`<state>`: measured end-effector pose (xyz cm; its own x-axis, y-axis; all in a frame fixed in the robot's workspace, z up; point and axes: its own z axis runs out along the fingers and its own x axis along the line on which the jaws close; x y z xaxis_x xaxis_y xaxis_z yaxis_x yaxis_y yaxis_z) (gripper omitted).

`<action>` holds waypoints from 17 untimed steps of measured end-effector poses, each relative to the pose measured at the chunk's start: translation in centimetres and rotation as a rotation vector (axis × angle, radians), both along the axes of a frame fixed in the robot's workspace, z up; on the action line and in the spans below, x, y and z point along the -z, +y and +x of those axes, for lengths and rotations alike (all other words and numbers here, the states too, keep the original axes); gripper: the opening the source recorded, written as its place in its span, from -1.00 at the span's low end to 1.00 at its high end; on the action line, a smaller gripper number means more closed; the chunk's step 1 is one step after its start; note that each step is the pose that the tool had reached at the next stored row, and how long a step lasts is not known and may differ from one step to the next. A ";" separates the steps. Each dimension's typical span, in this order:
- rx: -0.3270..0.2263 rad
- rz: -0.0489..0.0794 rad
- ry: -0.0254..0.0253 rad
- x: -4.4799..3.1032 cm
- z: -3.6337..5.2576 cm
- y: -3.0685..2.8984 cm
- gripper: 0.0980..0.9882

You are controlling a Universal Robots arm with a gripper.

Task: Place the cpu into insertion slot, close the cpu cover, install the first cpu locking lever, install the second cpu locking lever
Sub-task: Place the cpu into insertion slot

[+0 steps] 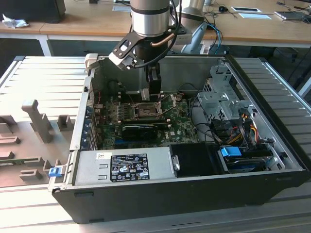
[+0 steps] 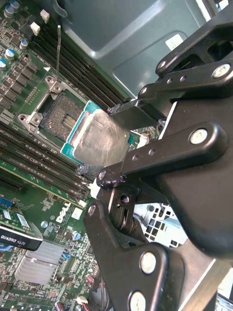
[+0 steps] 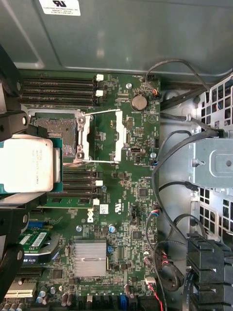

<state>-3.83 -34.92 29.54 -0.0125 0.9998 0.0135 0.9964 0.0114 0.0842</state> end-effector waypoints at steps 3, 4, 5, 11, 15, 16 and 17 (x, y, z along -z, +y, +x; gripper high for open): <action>0.000 0.000 0.0001 0.10 0.00 0.00 -0.03; 0.000 0.000 0.0000 0.15 -0.01 0.00 -0.03; 0.000 0.000 0.0001 0.17 -0.02 0.00 -0.03; 0.002 0.000 0.0001 0.52 -0.15 0.23 -0.03; 0.002 0.000 0.0001 0.71 -0.18 0.23 -0.03; 0.002 0.000 0.0000 0.74 -0.17 0.23 -0.03; 0.002 0.000 0.0001 0.80 -0.17 0.23 -0.03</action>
<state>-4.00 -34.69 28.74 -0.0108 0.9999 0.0135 0.9964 0.0096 0.0841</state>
